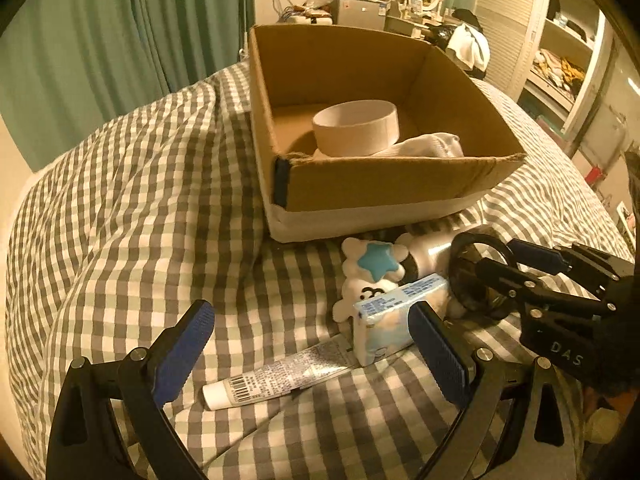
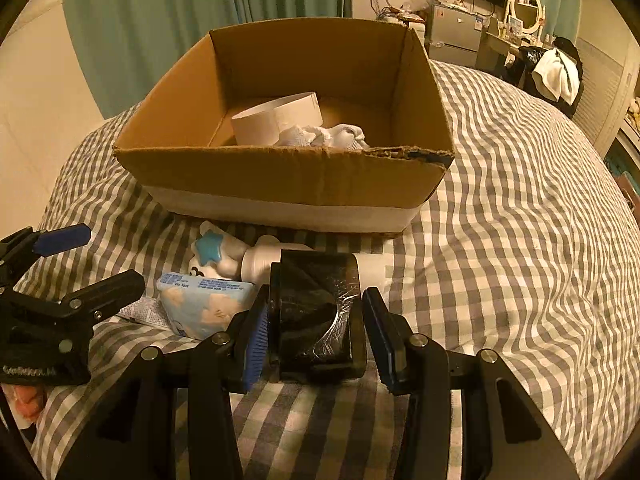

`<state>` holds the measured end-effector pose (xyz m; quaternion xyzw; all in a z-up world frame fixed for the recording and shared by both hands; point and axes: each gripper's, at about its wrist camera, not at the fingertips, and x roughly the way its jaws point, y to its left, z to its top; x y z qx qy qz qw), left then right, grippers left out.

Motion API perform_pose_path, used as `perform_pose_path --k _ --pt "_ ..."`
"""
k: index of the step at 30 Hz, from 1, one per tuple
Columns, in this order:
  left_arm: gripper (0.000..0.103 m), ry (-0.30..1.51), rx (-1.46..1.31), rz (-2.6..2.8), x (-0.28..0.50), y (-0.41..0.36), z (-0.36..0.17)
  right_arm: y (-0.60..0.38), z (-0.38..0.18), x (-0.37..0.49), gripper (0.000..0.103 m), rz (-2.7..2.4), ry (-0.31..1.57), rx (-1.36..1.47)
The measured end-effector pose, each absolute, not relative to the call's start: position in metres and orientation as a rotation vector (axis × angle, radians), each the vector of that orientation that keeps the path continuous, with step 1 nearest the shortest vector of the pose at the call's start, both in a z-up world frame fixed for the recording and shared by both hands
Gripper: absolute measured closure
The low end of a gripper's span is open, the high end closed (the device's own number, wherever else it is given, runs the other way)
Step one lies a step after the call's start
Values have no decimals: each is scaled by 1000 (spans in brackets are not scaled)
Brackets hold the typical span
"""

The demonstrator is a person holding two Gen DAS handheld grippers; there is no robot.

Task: Organize objects
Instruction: 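Grasp the black cylindrical object with the right tool, then grasp the blue-and-white tissue pack with the left tool while the right tool holds the black object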

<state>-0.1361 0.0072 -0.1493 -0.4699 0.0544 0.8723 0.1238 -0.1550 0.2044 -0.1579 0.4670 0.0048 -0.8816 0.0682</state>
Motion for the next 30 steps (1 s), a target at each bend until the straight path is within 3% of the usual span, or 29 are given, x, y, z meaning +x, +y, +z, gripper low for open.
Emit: perform_pose_path --k 9,11,13,15,19,30 --pt "5 322 -1383 2375 -143 46 -175 206 -160 -157 59 -2656 8 1423" --pt "13 328 -1389 2323 -147 52 -181 205 -160 -157 59 -2657 10 1425" --pt "32 324 -1415 2293 -151 55 -187 205 -161 -157 60 -2658 9 1429" --pt "43 281 -1437 2237 -157 56 -192 206 -161 -157 60 -2658 8 1431" --pt "53 291 -1407 2249 -152 56 -189 206 -161 -158 60 -2659 8 1439" --pt "57 381 -1301 2385 -118 51 -156 206 -159 -155 60 -2669 30 1429"
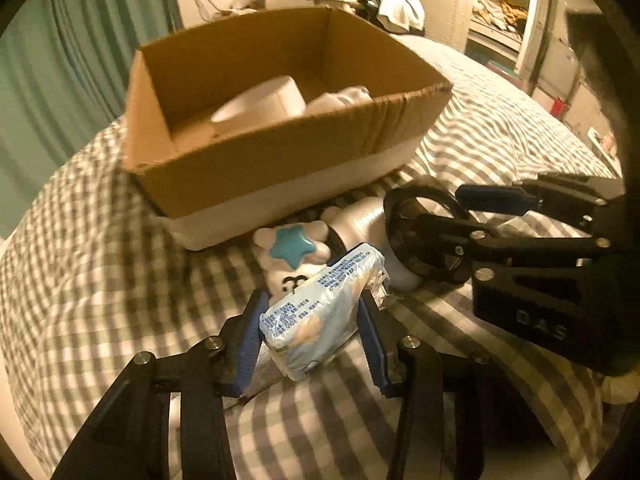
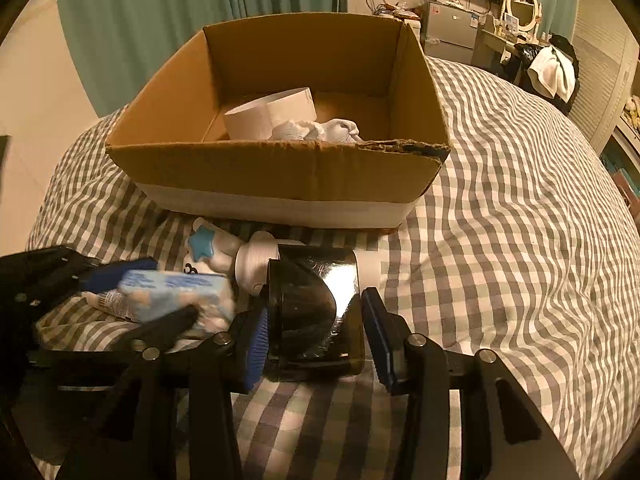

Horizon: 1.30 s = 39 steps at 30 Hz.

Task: Organize objects
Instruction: 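Grasp the blue-and-white tissue pack with the left tool while the right tool holds the black object, then lower the tissue pack and black object into the box and open both tools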

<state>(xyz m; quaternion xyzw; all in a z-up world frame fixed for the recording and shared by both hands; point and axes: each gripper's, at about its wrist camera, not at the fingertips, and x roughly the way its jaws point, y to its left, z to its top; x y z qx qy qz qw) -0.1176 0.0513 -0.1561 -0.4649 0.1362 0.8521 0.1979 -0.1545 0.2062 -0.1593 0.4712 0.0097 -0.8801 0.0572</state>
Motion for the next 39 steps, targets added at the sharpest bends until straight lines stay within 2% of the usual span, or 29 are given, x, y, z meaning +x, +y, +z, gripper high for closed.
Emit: perform_pose_path --k 8,21,30,39 --pt "58 341 -1333 2488 -98 19 -131 201 -140 -146 61 -2689 96 1365" --pt "57 342 -1158 2655 -73 -4 -46 191 -62 -111 61 -2742 227 1211" --pt "57 333 -1057 2720 -100 0 6 203 5 -117 61 -2806 241 1078" --pt "57 343 -1043 2745 -170 14 30 202 33 -191 61 -2818 187 1059"
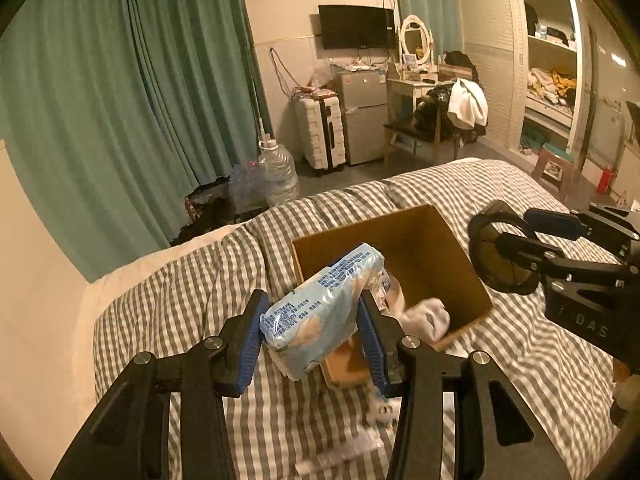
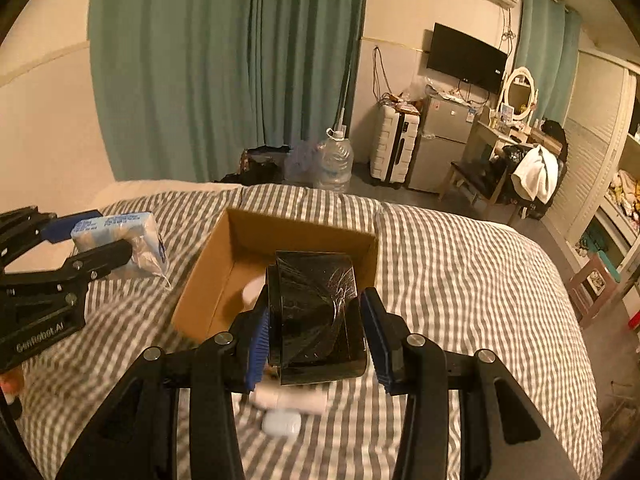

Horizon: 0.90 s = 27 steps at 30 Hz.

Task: Organize objects
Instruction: 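Lower the tissue pack and black object into the box and open both tools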

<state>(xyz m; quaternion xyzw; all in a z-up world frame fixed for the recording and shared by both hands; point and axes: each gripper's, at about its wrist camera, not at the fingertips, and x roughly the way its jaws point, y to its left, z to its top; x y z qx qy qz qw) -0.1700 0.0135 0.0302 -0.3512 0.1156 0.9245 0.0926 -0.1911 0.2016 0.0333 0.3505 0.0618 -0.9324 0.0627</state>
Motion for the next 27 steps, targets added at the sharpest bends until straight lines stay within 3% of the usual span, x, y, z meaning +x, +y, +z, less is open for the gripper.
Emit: perform_pose_path --k 6,13,21,23,24,25,27 --pt "57 355 -1110 2716 -223 29 1 203 20 -254 61 -2805 114 1107" --pt "57 343 -1199 2651 -275 47 -53 211 -33 -315 61 -2752 60 1223" --pt "54 273 -1215 2611 -294 47 -78 225 -72 -331 60 -2727 4 1233" --pt "51 247 -1223 2609 -292 45 -74 228 -68 -327 55 -2736 -29 1231" --pt "47 223 -1227 2601 -290 44 -72 229 -64 -323 44 -2744 -47 1226" --pt "38 205 -1234 2599 -289 42 -70 231 -57 -319 33 -2747 -72 1214" --pt "23 185 -1246 2608 -283 40 -63 234 -43 -311 29 -2745 -117 1186"
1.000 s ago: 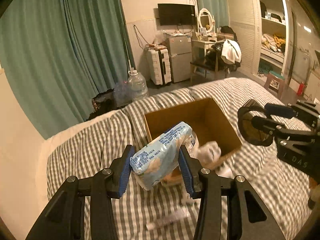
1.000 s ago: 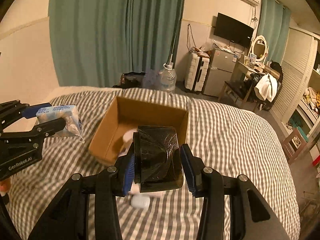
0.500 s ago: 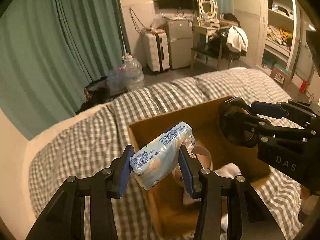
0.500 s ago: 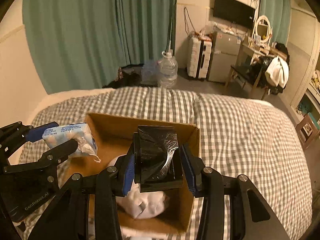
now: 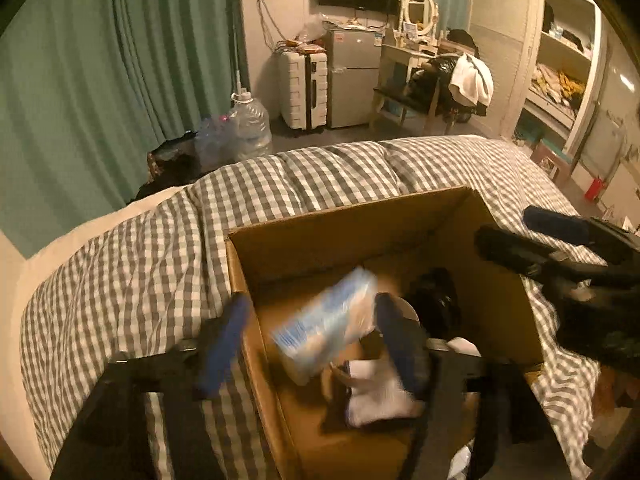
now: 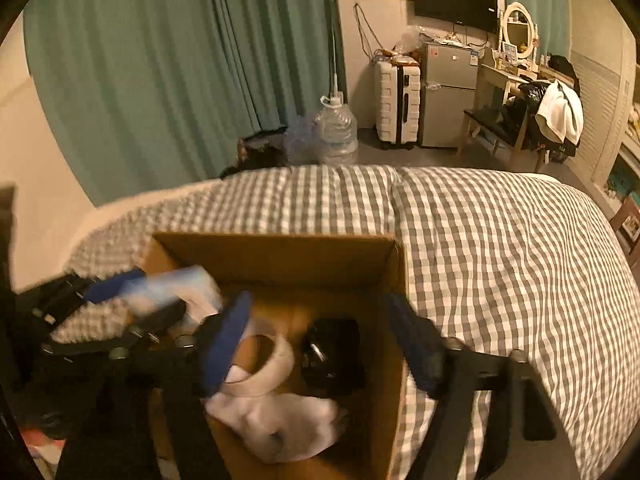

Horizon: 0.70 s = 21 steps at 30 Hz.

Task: Organize objects
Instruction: 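Lower the tissue pack and black object into the box and open both tools, then grasp the white earbud case with the right tool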

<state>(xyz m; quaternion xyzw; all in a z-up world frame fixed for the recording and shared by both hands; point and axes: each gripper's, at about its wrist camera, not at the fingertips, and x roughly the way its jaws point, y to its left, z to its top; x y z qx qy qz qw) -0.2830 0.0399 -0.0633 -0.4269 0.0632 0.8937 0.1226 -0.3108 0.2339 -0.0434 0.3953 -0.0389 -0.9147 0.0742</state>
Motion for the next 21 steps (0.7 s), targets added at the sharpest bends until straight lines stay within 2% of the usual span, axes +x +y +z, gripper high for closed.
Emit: perform_pose_path --k 5,7,12,16,17,19,21 --pt "16 173 -1240 2622 -257 28 -38 232 -1 -285 27 -2785 -94 1131" --pt "9 168 -1206 2659 -240 19 -23 230 15 -272 27 -2803 -65 1109" --pt "8 162 -1144 2727 -199 -2 9 222 46 -233 27 -2832 -21 1058" --pt "4 162 -1086 2798 -167 -19 31 211 62 -204 26 -2835 -11 1021" --pt "4 153 -1074 2814 -158 -24 33 210 64 -199 24 -2834 -8 1019" --pt "3 125 -1053 2825 -141 -34 37 206 65 -184 13 -2839 -3 1013" --pt "2 110 -1044 2838 -128 -42 37 202 63 -170 13 -2844 3 1007"
